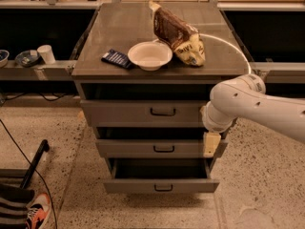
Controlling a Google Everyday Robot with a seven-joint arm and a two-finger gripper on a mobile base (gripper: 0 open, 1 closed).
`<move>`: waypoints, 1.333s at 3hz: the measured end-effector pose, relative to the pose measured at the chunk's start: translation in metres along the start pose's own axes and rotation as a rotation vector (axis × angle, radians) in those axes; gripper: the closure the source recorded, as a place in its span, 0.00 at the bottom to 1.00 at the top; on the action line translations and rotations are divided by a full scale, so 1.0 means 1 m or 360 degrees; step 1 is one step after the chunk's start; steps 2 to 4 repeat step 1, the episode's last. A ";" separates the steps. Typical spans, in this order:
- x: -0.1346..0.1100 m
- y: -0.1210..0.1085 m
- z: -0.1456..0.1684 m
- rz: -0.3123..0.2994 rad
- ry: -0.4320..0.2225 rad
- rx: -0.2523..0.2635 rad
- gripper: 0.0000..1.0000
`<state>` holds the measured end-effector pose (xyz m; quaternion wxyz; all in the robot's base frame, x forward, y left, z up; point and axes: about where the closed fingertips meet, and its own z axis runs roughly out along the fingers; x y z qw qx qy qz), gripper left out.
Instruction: Close top drawer
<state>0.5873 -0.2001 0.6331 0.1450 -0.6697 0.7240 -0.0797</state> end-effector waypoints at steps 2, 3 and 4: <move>0.000 0.000 0.000 0.0000 0.0000 0.0000 0.00; 0.000 0.000 0.000 0.0000 0.0000 0.0000 0.00; 0.000 0.000 0.000 0.0000 0.0000 0.0000 0.00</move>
Offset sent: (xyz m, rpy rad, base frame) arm 0.0000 0.0000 0.0000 0.0000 0.0000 0.0000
